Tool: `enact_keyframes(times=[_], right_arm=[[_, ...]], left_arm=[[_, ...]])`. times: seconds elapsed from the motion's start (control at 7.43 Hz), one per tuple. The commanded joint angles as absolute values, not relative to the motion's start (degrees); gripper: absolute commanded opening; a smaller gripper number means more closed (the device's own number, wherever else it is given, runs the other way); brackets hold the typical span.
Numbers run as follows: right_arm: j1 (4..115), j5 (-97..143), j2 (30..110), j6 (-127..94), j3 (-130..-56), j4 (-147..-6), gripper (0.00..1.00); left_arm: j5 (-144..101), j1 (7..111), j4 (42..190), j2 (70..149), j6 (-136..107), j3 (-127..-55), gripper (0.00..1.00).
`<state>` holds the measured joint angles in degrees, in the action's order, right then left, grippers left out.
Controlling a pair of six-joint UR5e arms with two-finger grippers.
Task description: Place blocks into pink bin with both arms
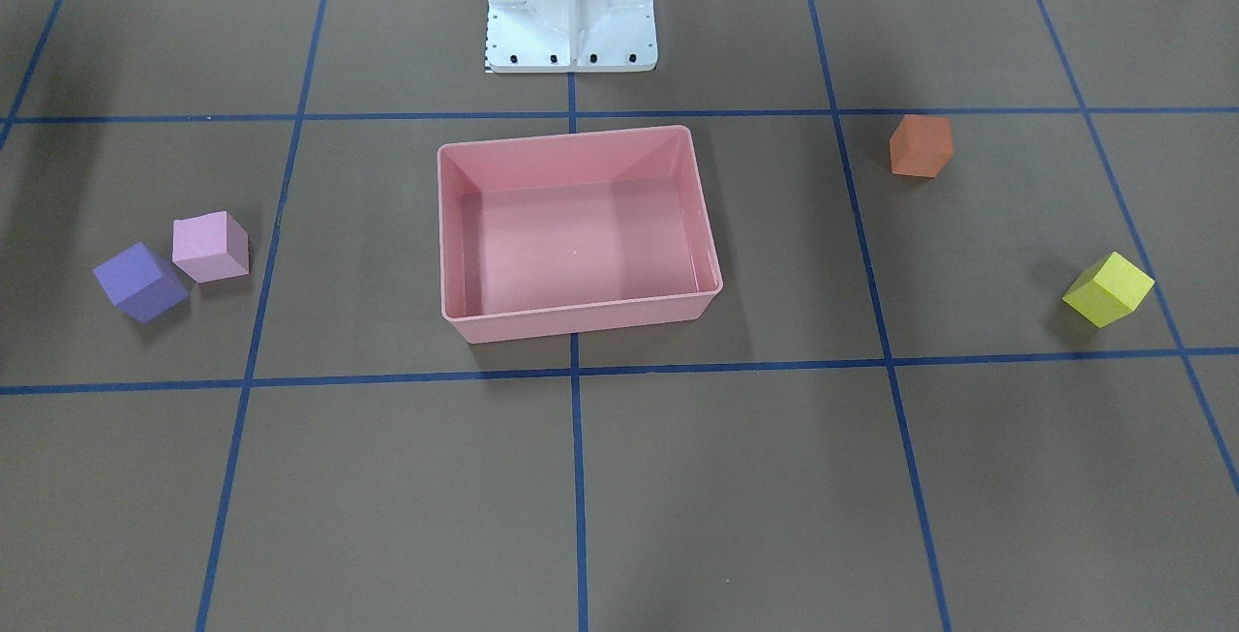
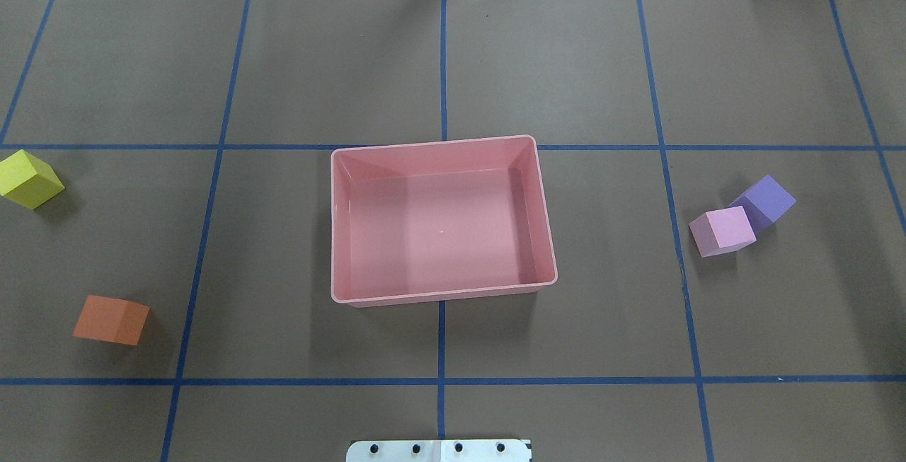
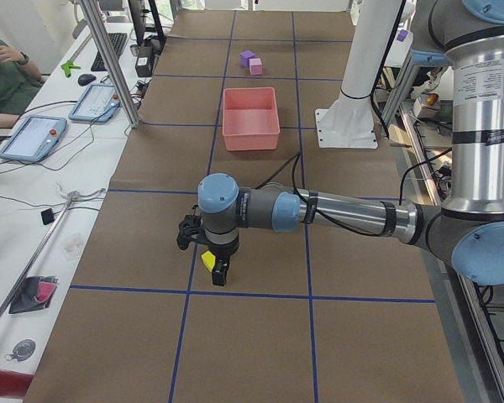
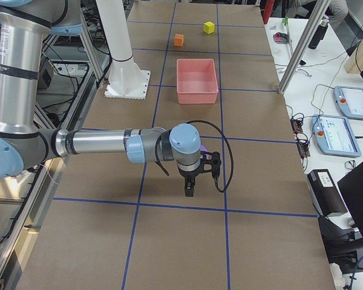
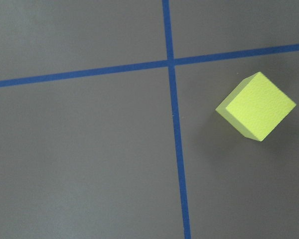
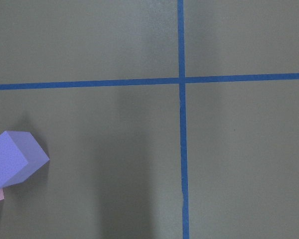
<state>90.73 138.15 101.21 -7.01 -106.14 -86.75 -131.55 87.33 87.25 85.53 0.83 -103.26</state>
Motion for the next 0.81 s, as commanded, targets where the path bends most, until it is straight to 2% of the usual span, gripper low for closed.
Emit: enact_keyframes(times=[0.0, 0.27, 0.67], right_arm=[[90.7, 138.2, 101.2, -6.9, -106.1, -86.7, 1.00], [90.7, 138.1, 101.0, -6.9, -106.1, -86.7, 1.00], [90.5, 138.1, 101.0, -6.9, -106.1, -86.8, 1.00]], left_arm=[[-131.8, 86.3, 87.4, 87.4, -1.1, -106.6, 1.00], [-138.0, 82.1, 87.2, 88.2, -5.7, -109.2, 1.00], [-130.6, 65.5, 94.7, 84.8, -33.2, -120.5, 1.00]])
